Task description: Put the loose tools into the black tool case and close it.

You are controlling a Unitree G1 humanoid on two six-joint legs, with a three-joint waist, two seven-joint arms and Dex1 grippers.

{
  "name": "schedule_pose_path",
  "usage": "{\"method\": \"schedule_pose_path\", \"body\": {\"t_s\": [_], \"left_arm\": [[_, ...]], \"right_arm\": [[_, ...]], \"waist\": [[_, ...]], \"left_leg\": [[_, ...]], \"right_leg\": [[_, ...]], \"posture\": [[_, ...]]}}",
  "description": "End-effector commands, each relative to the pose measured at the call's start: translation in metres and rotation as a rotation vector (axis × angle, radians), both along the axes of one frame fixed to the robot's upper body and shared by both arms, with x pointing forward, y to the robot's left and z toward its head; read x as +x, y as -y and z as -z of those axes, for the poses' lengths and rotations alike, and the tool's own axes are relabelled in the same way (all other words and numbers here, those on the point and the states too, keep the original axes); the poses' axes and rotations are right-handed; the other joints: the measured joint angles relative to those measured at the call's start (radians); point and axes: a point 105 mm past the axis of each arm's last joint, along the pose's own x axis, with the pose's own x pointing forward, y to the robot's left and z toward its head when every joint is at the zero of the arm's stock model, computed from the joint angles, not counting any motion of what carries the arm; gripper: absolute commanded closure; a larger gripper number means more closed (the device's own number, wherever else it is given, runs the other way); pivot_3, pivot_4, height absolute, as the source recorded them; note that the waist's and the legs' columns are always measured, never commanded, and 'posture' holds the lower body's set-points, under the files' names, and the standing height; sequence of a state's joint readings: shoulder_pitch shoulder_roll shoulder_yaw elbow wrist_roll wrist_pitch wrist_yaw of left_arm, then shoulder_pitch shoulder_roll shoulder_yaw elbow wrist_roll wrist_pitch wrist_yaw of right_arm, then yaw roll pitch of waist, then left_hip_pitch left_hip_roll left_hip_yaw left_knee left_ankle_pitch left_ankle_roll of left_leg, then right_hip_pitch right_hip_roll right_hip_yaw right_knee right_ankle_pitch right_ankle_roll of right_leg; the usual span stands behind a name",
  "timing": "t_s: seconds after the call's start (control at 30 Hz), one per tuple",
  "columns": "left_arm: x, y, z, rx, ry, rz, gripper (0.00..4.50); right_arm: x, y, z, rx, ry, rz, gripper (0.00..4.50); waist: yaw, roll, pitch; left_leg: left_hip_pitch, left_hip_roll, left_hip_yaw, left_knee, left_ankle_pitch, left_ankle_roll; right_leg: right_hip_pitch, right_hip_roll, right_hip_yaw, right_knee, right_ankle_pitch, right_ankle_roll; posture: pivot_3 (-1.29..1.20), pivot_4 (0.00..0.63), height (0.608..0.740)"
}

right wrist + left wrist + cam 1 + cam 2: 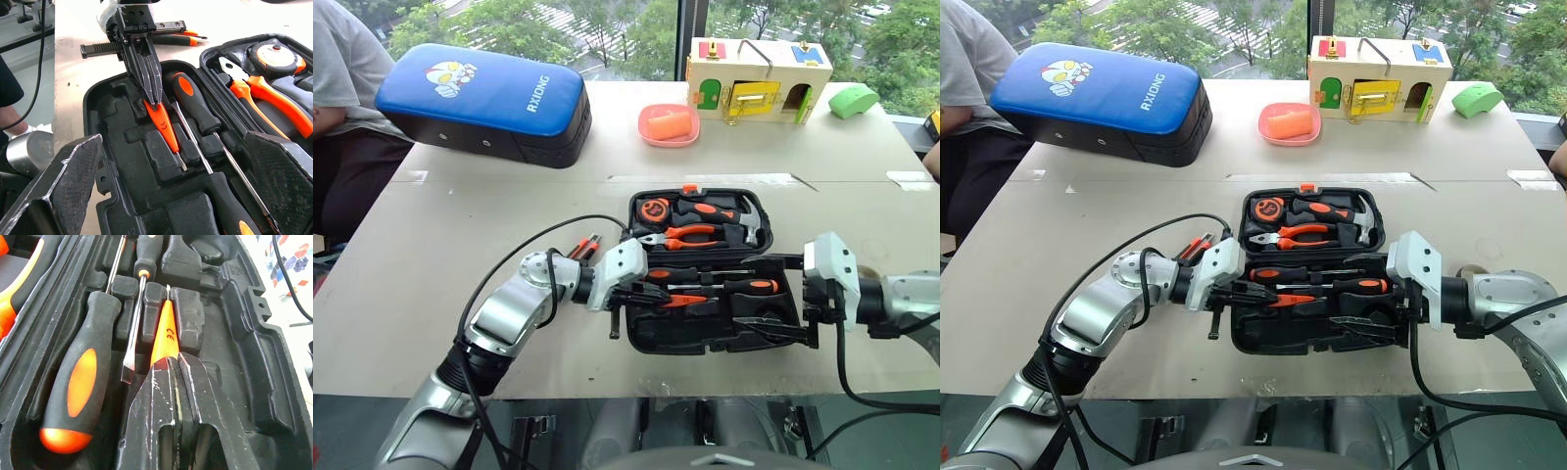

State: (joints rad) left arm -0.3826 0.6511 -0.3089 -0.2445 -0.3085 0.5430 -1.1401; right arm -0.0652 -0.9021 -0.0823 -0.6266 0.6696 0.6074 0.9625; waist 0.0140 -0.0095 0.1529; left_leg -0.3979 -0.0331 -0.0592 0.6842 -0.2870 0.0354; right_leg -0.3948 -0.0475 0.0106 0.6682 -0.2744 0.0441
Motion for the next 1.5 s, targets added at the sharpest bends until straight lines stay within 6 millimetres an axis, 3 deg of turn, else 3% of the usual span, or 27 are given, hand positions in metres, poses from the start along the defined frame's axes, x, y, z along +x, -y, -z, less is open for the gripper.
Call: {"method": "schedule_pose_path", "body": {"t_s": [0.03, 0.23, 0.4, 0.6, 0.7, 0.87, 1.03, 1.07, 1.2, 1.27, 1.5], "left_arm": [[0.006, 0.003, 0.002, 0.027, 0.061, -0.011, 4.46], [0.004, 0.006, 0.016, 0.056, 0.066, 0.005, 4.46], [0.001, 0.007, 0.013, 0.033, 0.067, 0.0, 4.46], [0.003, 0.001, -0.009, -0.04, 0.142, -0.058, 4.46], [0.0, -0.019, -0.035, -0.102, 0.176, -0.153, 4.46], [-0.016, -0.075, -0.058, -0.155, 0.12, -0.431, 2.87], [-0.043, -0.144, -0.042, -0.074, 0.103, -0.783, 0.37], [-0.051, -0.157, -0.037, -0.053, 0.095, -0.842, 0.09], [-0.077, -0.192, -0.022, 0.011, 0.072, -1.01, 0.09], [-0.083, -0.199, -0.02, 0.03, 0.067, -1.046, 0.09], [-0.053, -0.18, -0.022, 0.071, 0.049, -0.951, 0.09]], "right_arm": [[-0.002, -0.003, -0.004, 0.004, 0.027, -0.02, 0.0], [-0.002, -0.003, -0.005, 0.006, 0.03, -0.018, 0.0], [0.001, -0.003, -0.006, 0.008, 0.035, -0.017, 0.0], [0.008, -0.005, -0.011, 0.029, 0.052, -0.026, 0.0], [0.016, -0.009, -0.023, 0.067, 0.084, -0.05, 0.0], [0.014, -0.02, -0.05, 0.152, 0.083, -0.18, 0.0], [0.006, -0.028, -0.062, 0.172, 0.069, -0.321, 0.0], [0.005, -0.03, -0.063, 0.172, 0.066, -0.34, 0.0], [0.004, -0.03, -0.06, 0.152, 0.057, -0.384, 0.0], [0.006, -0.029, -0.057, 0.142, 0.057, -0.387, 0.0], [0.006, -0.029, -0.049, 0.121, 0.063, -0.381, 0.0]], "waist": [[0.0, 0.0, 0.0], [0.001, 0.0, 0.0], [0.001, 0.0, 0.0], [0.0, 0.0, 0.0], [-0.006, 0.0, 0.001], [-0.017, 0.001, 0.001], [-0.023, 0.001, 0.001], [-0.022, 0.0, 0.001], [-0.004, 0.0, 0.001], [0.003, 0.0, 0.001], [0.02, 0.0, 0.0]], "left_leg": [[0.0, 0.0, 0.0, 0.0, 0.0, 0.0], [0.0, 0.0, 0.0, 0.0, 0.0, 0.0], [0.0, 0.0, 0.0, 0.0, 0.0, 0.0], [0.0, 0.0, 0.0, 0.0, 0.0, 0.0], [0.0, 0.0, 0.0, 0.0, 0.0, 0.0], [0.0, 0.001, -0.001, -0.003, 0.0, 0.0], [0.0, 0.001, -0.001, -0.006, 0.0, 0.0], [0.0, 0.001, -0.001, -0.006, 0.0, 0.0], [0.0, 0.001, 0.0, -0.006, 0.0, 0.0], [0.0, 0.001, 0.0, -0.006, -0.001, 0.0], [0.001, 0.0, -0.001, -0.006, -0.003, 0.003]], "right_leg": [[0.0, 0.0, 0.0, 0.0, 0.0, 0.0], [0.0, 0.0, 0.0, 0.0, 0.0, 0.0], [0.0, 0.0, 0.0, 0.0, 0.0, 0.0], [0.0, 0.0, 0.0, 0.0, 0.0, 0.0], [0.0, 0.0, 0.0, 0.0, 0.0, 0.0], [-0.001, 0.0, 0.0, -0.001, 0.0, 0.0], [-0.001, -0.001, 0.001, -0.006, 0.0, 0.0], [-0.001, -0.001, 0.001, -0.006, 0.0, 0.0], [-0.001, -0.002, 0.0, -0.006, 0.0, -0.001], [-0.001, -0.003, 0.0, -0.006, 0.0, -0.001], [-0.001, -0.004, -0.002, -0.006, 0.001, -0.002]], "posture": [[0.0, 0.15, 0.735], [0.0, 0.15, 0.735], [0.0, 0.15, 0.735], [0.0, 0.15, 0.735], [0.0, 0.15, 0.735], [0.0, 0.15, 0.735], [0.0, 0.15, 0.735], [0.0, 0.15, 0.735], [0.0, 0.15, 0.735], [0.0, 0.15, 0.735], [0.0, 0.15, 0.735]]}}
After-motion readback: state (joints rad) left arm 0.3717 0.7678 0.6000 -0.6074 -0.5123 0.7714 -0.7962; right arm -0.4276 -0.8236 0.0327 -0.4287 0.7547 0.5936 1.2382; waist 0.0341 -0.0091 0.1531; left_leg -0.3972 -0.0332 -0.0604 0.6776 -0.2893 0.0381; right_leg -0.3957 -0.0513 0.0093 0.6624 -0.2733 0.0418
